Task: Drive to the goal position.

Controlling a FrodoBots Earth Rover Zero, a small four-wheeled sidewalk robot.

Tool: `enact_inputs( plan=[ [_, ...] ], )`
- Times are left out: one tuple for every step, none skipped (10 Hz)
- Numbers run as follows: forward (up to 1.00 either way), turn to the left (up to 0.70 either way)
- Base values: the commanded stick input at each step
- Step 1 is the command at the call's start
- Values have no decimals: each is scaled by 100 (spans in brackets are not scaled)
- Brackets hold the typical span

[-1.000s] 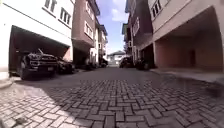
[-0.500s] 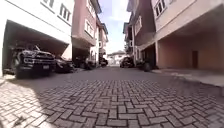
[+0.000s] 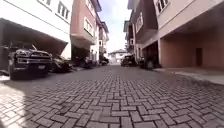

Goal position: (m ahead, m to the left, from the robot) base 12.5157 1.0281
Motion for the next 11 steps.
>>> enact_inputs(
  plan=[
    [69,3],
    [69,3],
    [69,3],
    [69,3],
    [69,3],
    [69,3],
    [69,3],
    [69,3],
    [69,3],
    [69,3],
    [69,3]
  ],
)
